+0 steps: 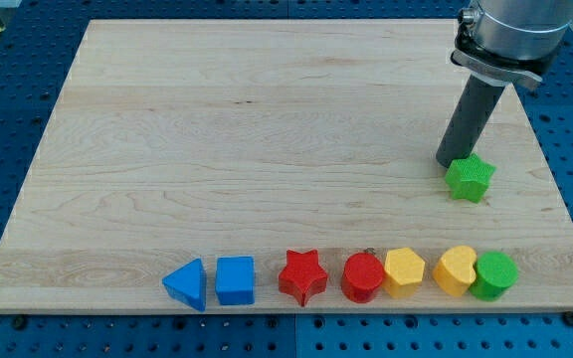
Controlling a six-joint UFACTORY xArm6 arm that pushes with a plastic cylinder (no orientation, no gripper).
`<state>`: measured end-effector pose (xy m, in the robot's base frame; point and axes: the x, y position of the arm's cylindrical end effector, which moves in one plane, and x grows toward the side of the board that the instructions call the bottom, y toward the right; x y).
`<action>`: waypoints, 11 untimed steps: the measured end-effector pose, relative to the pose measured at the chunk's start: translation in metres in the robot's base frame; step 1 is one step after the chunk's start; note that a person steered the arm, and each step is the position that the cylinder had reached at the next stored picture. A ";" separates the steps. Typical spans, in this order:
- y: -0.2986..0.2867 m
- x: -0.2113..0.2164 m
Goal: Push the green star diagonal to the top right of the green circle
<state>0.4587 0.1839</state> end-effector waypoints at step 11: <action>0.039 0.052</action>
